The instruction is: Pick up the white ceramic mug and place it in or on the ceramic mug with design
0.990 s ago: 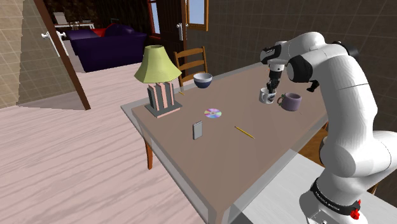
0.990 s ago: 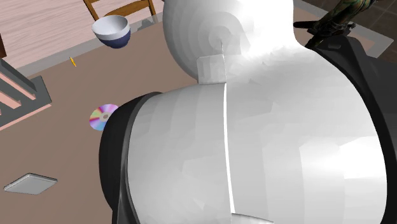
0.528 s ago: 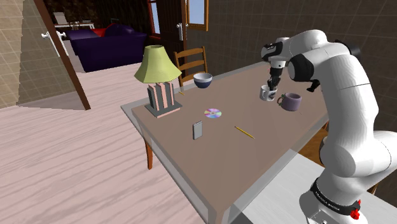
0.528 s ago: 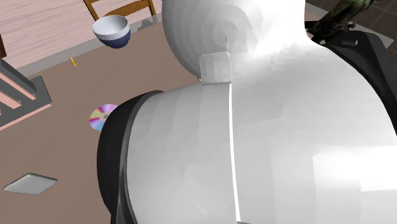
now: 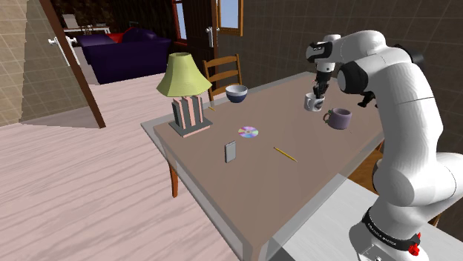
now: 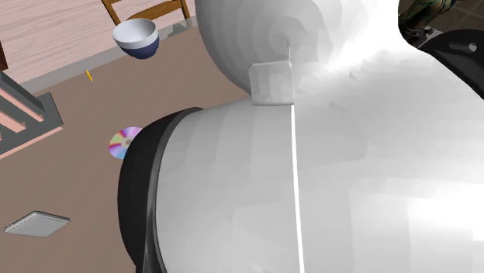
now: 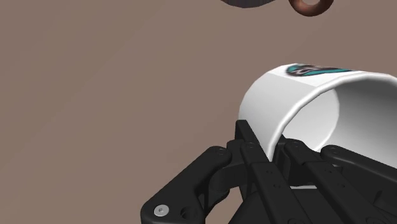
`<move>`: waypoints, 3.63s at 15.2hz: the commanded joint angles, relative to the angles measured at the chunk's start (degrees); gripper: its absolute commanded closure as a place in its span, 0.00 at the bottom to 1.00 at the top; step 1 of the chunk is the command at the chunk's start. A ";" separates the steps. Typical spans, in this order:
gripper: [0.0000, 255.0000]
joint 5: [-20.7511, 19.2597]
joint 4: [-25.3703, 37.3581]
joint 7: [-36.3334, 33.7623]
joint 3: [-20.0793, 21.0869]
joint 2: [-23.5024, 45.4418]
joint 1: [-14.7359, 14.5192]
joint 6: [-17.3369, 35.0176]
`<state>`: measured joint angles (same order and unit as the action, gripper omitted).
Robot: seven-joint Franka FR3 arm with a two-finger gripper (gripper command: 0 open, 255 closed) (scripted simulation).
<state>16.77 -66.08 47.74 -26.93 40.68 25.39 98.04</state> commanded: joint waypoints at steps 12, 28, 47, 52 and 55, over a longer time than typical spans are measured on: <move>1.00 0.00 12.37 -0.99 0.03 1.04 2.60 -10.87; 1.00 -6.50 -11.63 4.55 -4.59 -18.40 -1.33 -6.04; 1.00 -8.71 -30.91 6.76 -5.57 -23.86 -2.60 8.22; 1.00 -8.70 -30.92 6.76 -5.57 -23.86 -2.61 8.22; 1.00 -8.70 -30.91 6.76 -5.57 -23.86 -2.61 8.22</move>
<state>8.11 -96.92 54.51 -32.49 16.75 22.76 106.25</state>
